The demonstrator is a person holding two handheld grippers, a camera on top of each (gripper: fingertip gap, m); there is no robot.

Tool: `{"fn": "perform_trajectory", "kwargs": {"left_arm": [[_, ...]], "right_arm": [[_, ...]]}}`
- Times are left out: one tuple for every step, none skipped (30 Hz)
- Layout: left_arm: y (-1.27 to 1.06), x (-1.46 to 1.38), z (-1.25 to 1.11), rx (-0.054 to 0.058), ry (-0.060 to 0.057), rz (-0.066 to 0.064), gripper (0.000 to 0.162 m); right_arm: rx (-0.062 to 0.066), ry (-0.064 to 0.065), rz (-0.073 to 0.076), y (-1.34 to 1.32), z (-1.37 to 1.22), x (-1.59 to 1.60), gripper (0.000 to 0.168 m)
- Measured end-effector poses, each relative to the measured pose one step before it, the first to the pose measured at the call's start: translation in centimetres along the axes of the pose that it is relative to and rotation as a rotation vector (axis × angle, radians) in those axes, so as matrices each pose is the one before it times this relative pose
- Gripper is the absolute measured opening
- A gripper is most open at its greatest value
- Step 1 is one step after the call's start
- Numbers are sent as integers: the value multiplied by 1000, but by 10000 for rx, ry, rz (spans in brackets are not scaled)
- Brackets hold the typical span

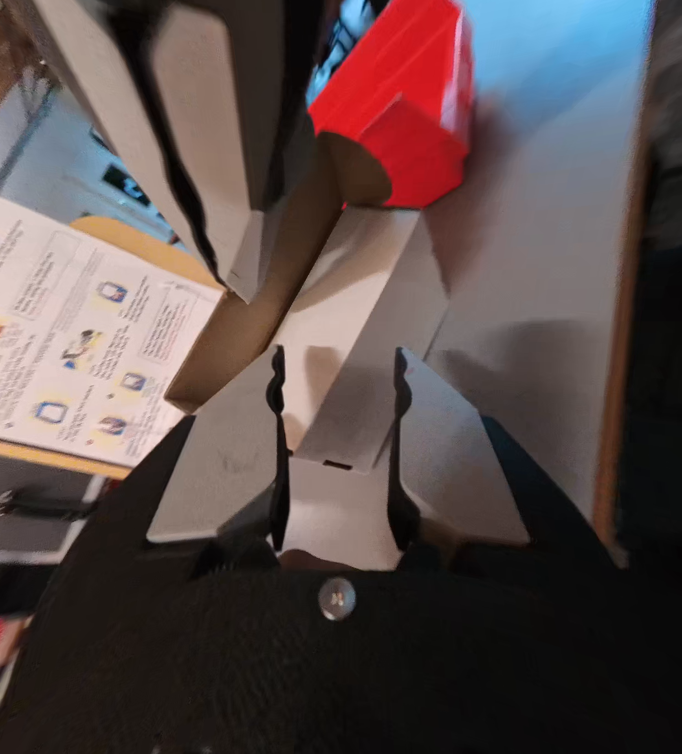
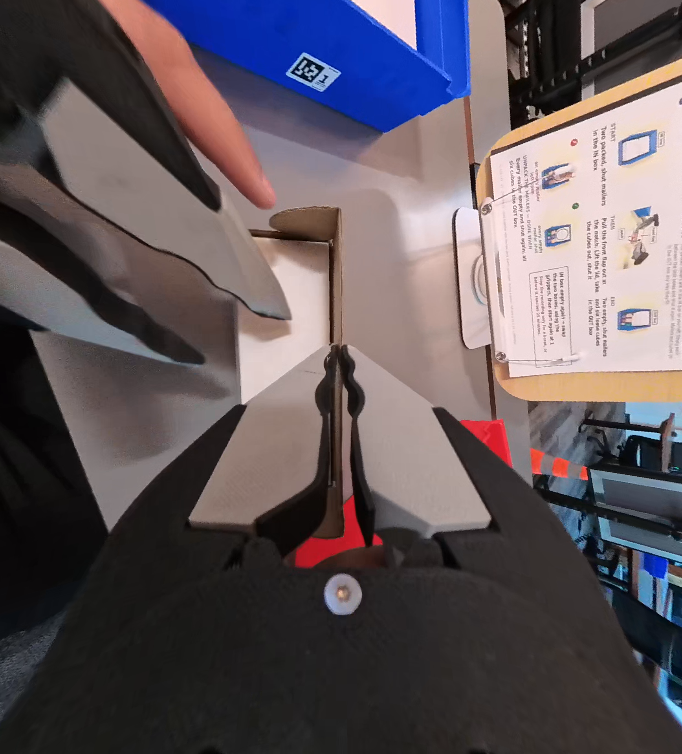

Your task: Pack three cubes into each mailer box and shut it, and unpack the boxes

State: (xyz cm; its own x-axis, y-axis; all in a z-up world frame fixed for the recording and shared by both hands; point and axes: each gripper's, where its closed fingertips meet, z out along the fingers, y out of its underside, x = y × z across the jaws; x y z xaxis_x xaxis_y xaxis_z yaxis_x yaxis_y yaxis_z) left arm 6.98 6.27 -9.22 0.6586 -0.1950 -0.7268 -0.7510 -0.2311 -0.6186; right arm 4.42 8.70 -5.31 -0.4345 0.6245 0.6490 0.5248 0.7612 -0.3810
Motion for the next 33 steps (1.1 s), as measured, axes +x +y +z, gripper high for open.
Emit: {"fn": "perform_trajectory", "kwargs": {"left_arm": [[703,-31,710,-482,-317,307,50],[497,192,602,-402,-158,199,49],[155,330,438,-208,-26,104,46],[-25,186,282,-71,-43,-6,47],[53,189,200,-110,24,-32,47],[162,280,128,-129,105,-15,45],[251,389,84,-144,156,-27,46],[479,524,96,-267,267,70,34],[953,1239,171,-503,776,106,0],[1149,1424,438,-573,863,-40,0],[895,815,596,-386,425,46,0],[464,322,484,-111,43,123,0],[132,258,274,27,24,133,2],[-144,348,-3,95,152,102,7],[-358,370,-198,155,225,28,12],[-543,213,-361,254,162,-27,17],[-646,165,-456,336,140,-21,18],[-688,186,-525,380,141,4,21],[-605,13,-551,335,38,-13,24],[-505,-218,-534,258,-88,-41,27],[-461,-378,-477,229,-166,-34,30],[-402,-546,-343,210,-286,-42,32],[-261,-758,-146,143,-439,-45,35],[-13,-771,84,30,-453,-71,38],[275,-506,313,-110,-283,-82,41],[486,-332,494,-210,-199,-59,42],[624,-325,613,-245,-219,-52,42],[724,41,665,-284,-17,-67,43],[607,546,577,-216,285,-56,45],[489,422,484,-157,199,-70,44],[600,429,434,-254,208,2,42],[490,180,269,-246,37,198,45],[188,65,-4,-124,2,282,43]], "right_arm": [[67,-94,48,-132,-48,-189,0],[61,-73,42,-126,-23,-162,0],[16,-47,16,-43,4,-112,0],[-24,-59,0,28,28,-119,0],[-24,-95,42,43,29,-137,0],[14,-135,95,-21,19,-164,0],[19,-176,123,-37,-10,-180,0],[125,-7,123,-206,-61,118,0],[257,154,105,-456,-241,423,0],[197,53,150,-460,-329,372,0],[128,-73,124,-375,-318,172,0],[49,-42,3,-215,-205,116,0],[-98,108,-119,60,-66,211,0],[-225,254,-178,329,74,341,0],[-206,243,-181,373,152,270,0],[-76,80,-122,201,149,-4,0],[-16,-60,-27,97,93,-161,0],[-4,-25,18,71,51,-61,0],[21,6,21,19,8,17,0],[23,-10,24,-1,8,-3,0],[19,-20,24,-8,-2,-17,0],[-1,-32,4,-6,-16,-52,0],[-10,-58,-32,-4,-30,-109,0],[-1,-66,-48,-58,-75,-143,0],[11,-95,-36,-115,-119,-195,0],[24,-128,-23,-165,-153,-238,0],[59,-140,-17,-247,-193,-257,0],[67,-146,-19,-273,-192,-251,0],[44,-113,-57,-223,-156,-194,0],[36,-95,-87,-204,-110,-151,0],[25,-100,-62,-184,-53,-81,0],[-9,-110,-55,-138,-1,-11,0],[-3,-87,-83,-153,6,146,0]]}}
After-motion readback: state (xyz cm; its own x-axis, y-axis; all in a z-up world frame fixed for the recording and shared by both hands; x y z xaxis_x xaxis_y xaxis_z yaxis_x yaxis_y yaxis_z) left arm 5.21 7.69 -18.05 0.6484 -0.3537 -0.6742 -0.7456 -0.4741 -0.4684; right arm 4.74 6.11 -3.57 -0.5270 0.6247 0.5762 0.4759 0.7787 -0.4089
